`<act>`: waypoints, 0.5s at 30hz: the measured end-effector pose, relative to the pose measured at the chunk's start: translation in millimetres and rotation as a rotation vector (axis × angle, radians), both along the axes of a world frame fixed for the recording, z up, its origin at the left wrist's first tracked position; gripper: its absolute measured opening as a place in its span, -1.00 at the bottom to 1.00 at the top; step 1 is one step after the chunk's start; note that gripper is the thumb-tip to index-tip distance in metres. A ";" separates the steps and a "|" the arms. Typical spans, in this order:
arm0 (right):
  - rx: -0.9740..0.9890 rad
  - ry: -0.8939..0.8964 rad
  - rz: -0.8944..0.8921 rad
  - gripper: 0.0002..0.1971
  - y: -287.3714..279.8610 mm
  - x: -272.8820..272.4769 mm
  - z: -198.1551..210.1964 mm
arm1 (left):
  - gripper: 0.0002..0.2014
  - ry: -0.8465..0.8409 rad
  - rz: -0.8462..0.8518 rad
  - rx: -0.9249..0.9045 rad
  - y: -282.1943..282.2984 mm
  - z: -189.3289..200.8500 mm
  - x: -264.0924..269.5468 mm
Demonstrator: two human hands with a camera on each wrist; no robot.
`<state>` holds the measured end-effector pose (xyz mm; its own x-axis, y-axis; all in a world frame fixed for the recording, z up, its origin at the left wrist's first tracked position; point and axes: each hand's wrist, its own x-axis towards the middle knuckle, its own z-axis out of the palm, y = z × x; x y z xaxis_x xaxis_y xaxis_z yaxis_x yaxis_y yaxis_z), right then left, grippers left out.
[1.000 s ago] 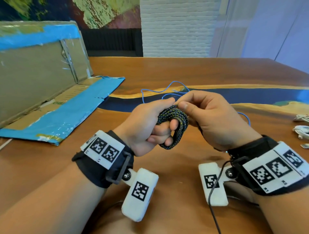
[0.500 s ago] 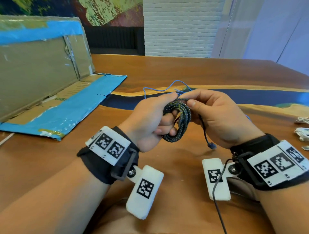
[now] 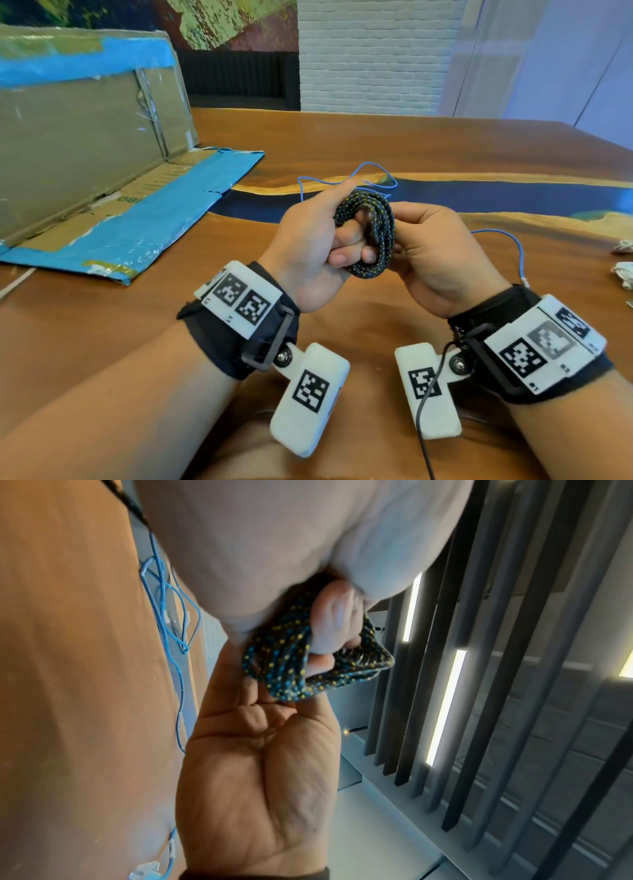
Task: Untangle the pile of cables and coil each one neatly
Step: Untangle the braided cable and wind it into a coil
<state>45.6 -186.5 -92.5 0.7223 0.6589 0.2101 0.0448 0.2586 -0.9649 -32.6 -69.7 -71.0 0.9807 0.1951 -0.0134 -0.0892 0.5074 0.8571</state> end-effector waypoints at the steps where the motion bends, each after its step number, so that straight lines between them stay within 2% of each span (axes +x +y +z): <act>1: 0.010 0.048 0.010 -0.84 -0.4 0.4 0.7 | -0.53 -0.003 0.030 -0.013 0.1 -0.5 1.2; 3: 0.061 0.143 0.059 -0.69 -3.6 1.4 2.8 | -0.55 0.001 0.085 -0.037 1.4 -0.3 2.3; 5: 0.094 0.125 0.118 -0.54 -5.0 -1.3 3.8 | -0.55 0.011 0.130 -0.043 3.4 -0.6 3.1; 7: 0.067 0.008 0.092 -0.59 -1.5 -4.4 1.2 | -0.57 0.037 0.172 -0.034 4.3 -0.7 3.2; 9: 0.031 -0.059 -0.007 -0.59 1.8 -4.8 -1.0 | -0.57 0.068 0.205 0.018 3.8 -0.6 3.3; 12: 0.029 -0.073 -0.048 -0.61 2.4 -3.2 -1.6 | -0.59 0.075 0.246 0.174 4.3 -0.1 3.2; 15: 0.018 -0.075 -0.029 -0.53 1.1 -4.6 2.9 | -0.60 0.030 0.303 0.362 7.6 -2.8 4.5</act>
